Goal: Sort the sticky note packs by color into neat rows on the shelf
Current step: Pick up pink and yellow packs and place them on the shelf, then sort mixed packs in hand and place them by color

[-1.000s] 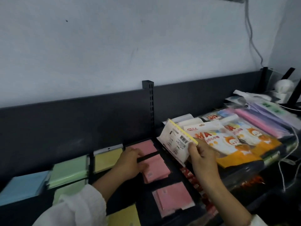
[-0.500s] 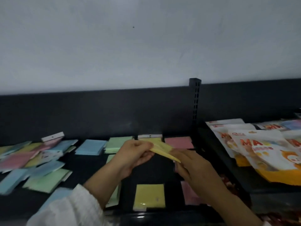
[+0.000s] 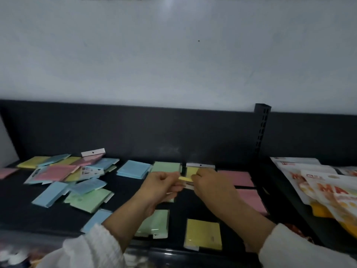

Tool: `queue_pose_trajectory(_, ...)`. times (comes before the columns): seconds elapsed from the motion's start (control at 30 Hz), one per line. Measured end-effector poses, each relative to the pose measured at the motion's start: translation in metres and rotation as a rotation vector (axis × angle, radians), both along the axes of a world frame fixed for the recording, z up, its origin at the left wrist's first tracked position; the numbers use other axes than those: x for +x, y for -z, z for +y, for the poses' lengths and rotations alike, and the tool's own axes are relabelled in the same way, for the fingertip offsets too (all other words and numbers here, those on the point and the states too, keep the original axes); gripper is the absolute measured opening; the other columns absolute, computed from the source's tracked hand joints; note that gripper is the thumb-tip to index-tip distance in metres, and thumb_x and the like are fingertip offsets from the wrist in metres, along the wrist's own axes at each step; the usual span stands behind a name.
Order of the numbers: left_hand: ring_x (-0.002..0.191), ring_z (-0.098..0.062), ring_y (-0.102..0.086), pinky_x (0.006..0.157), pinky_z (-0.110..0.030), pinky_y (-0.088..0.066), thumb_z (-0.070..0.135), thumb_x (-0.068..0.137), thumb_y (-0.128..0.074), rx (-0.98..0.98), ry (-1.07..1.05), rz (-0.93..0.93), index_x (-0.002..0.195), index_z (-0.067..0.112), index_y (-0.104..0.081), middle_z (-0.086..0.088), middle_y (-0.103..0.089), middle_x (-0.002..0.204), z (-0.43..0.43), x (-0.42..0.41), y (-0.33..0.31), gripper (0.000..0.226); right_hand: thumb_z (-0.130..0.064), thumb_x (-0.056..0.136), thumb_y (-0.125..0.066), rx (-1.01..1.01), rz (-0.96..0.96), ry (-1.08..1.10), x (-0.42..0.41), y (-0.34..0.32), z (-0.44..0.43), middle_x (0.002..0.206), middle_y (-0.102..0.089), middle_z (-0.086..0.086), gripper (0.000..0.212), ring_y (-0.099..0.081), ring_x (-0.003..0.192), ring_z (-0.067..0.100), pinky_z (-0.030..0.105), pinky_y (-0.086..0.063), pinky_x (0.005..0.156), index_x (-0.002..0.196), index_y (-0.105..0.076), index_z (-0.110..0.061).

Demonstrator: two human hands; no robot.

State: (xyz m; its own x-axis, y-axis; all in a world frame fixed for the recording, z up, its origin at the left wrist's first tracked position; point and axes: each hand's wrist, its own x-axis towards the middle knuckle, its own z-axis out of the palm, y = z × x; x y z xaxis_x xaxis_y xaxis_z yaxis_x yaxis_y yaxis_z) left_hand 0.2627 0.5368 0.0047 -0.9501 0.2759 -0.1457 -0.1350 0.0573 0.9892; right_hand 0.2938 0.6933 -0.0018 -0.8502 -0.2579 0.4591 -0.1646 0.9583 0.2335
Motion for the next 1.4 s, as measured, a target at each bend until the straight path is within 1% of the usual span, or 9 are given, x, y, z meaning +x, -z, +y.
queue_pose_trajectory(0.07,0.087,-0.012,-0.066,0.079,-0.028,-0.052,0.040,0.090,-0.053,-0.314,0.024,0.220,0.094,0.013,-0.068,0.000,-0.072,0.091,-0.022,-0.013,0.003,0.031,-0.017,0.059,-0.083,0.043,-0.071,0.040,-0.018,-0.008,0.004,0.069,-0.061,0.005,0.019,-0.061,0.059,0.021,0.026,-0.038,0.042,0.066,-0.066,-0.012)
queue_pose_trajectory(0.17,0.087,-0.006,-0.064,0.080,-0.027,-0.052,0.045,0.086,-0.057,-0.799,0.011,0.570,0.100,0.026,-0.069,0.009,-0.071,0.095,-0.058,-0.029,0.011,0.027,-0.013,0.091,-0.049,0.075,-0.119,0.164,-0.047,-0.018,0.016,0.103,-0.058,0.009,0.017,-0.058,0.096,0.027,0.032,-0.035,0.062,0.100,-0.063,-0.007)
queue_pose_trajectory(0.3,0.096,-0.007,-0.063,0.084,-0.029,-0.051,0.044,0.085,-0.059,-0.981,-0.002,0.629,0.112,0.028,-0.065,0.010,-0.069,0.105,-0.097,-0.038,0.019,0.031,-0.009,0.092,-0.045,0.081,-0.113,0.227,-0.081,-0.021,0.027,0.106,-0.056,0.007,0.020,-0.056,0.097,0.025,0.032,-0.039,0.064,0.102,-0.062,-0.009)
queue_pose_trajectory(0.53,0.097,-0.010,-0.063,0.083,-0.033,-0.052,0.045,0.085,-0.059,-1.052,-0.020,0.627,0.113,0.027,-0.064,0.009,-0.069,0.106,-0.138,-0.050,0.034,0.034,-0.007,0.092,-0.045,0.017,-0.443,0.358,-0.100,0.025,0.018,0.116,-0.059,0.015,0.023,-0.058,0.104,0.031,0.038,-0.047,0.083,0.111,-0.059,-0.005)
queue_pose_trajectory(0.67,0.095,-0.010,-0.064,0.082,-0.034,-0.053,0.044,0.084,-0.060,-1.041,-0.049,0.617,0.112,0.028,-0.065,0.008,-0.069,0.103,-0.139,-0.052,0.036,0.033,-0.015,0.093,-0.044,-0.111,-0.453,0.333,-0.103,0.029,0.022,0.110,-0.061,0.015,0.023,-0.060,0.100,0.032,0.033,-0.045,0.076,0.105,-0.061,-0.008)
queue_pose_trajectory(0.87,0.091,-0.005,-0.063,0.082,-0.028,-0.052,0.042,0.084,-0.062,-1.031,-0.072,0.616,0.111,0.026,-0.066,0.009,-0.070,0.102,-0.129,-0.046,0.033,0.032,-0.023,0.096,-0.041,-0.035,-0.457,0.252,-0.099,0.038,0.034,0.123,-0.049,0.013,0.031,-0.053,0.106,0.030,0.035,-0.045,0.080,0.114,-0.060,-0.005)
queue_pose_trajectory(1.07,0.096,-0.006,-0.061,0.083,-0.028,-0.050,0.041,0.088,-0.057,-1.052,-0.115,0.563,0.111,0.026,-0.065,0.010,-0.067,0.107,-0.141,-0.034,0.030,0.028,-0.027,0.092,-0.046,-0.059,-0.496,0.246,-0.104,0.029,0.042,0.122,-0.055,0.007,0.030,-0.057,0.105,0.025,0.033,-0.049,0.084,0.115,-0.058,-0.013)
queue_pose_trajectory(1.3,0.100,-0.007,-0.059,0.086,-0.031,-0.050,0.045,0.087,-0.054,-1.060,-0.161,0.524,0.113,0.030,-0.062,0.010,-0.066,0.110,-0.211,-0.056,0.044,0.031,-0.038,0.090,-0.049,-0.082,-0.459,0.177,-0.099,-0.010,-0.019,0.120,-0.058,-0.001,0.029,-0.059,0.103,0.019,0.029,-0.048,0.080,0.114,-0.059,-0.025)
queue_pose_trajectory(1.4,0.099,-0.007,-0.060,0.086,-0.030,-0.050,0.046,0.086,-0.055,-1.015,-0.170,0.513,0.115,0.031,-0.062,0.010,-0.066,0.111,-0.247,-0.075,0.050,0.032,-0.042,0.092,-0.046,-0.029,-0.471,0.156,-0.109,-0.018,-0.067,0.131,-0.051,-0.002,0.042,-0.053,0.115,0.018,0.031,-0.046,0.093,0.131,-0.048,-0.026)
